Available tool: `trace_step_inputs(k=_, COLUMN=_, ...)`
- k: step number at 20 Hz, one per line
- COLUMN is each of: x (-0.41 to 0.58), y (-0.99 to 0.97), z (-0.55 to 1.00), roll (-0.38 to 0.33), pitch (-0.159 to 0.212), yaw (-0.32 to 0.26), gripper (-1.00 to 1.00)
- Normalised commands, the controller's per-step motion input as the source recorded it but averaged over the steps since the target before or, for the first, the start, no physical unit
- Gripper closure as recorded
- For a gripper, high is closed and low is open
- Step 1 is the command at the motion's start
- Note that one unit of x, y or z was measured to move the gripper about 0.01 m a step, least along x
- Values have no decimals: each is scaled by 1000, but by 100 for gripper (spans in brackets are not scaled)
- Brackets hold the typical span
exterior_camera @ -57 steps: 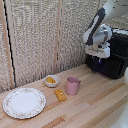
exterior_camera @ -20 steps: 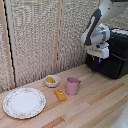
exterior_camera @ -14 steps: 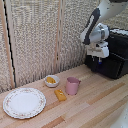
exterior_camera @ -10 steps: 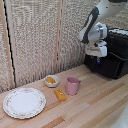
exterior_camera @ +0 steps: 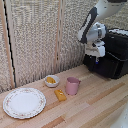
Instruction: Please go towards the air fryer and gently seize its handle using your gripper. Slowly reveal the interior of the air fryer by pulling the handle outward. Head to the bowl filled with hot dogs and firmly but gently grasp it. Carefully place it inside the now-open air fryer.
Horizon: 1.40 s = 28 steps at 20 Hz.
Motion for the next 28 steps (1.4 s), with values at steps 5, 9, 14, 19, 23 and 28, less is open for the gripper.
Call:
trace_step_inputs(k=5, x=-431, y=915, z=0, roll=17, pitch=-74, yaw=0, gripper=100)
trace_step_inputs(k=9, x=-337, y=860, z=0, roll=5, pitch=-177, yaw=0, gripper=100)
trace_step_inputs(k=14, x=-291, y=909, z=4, roll=7, pitch=-132, yaw=0, gripper=100)
trace_step_inputs(k=19, x=-251, y=975, z=0, roll=8, pitch=-97, yaw=0, gripper=100)
trace_step_inputs(k=23, x=-154, y=911, z=-32, roll=0, pitch=-43, yaw=-9, gripper=100)
trace_step_inputs(k=28, x=-58, y=604, z=-250, roll=0, pitch=-2, yaw=-31, gripper=100)
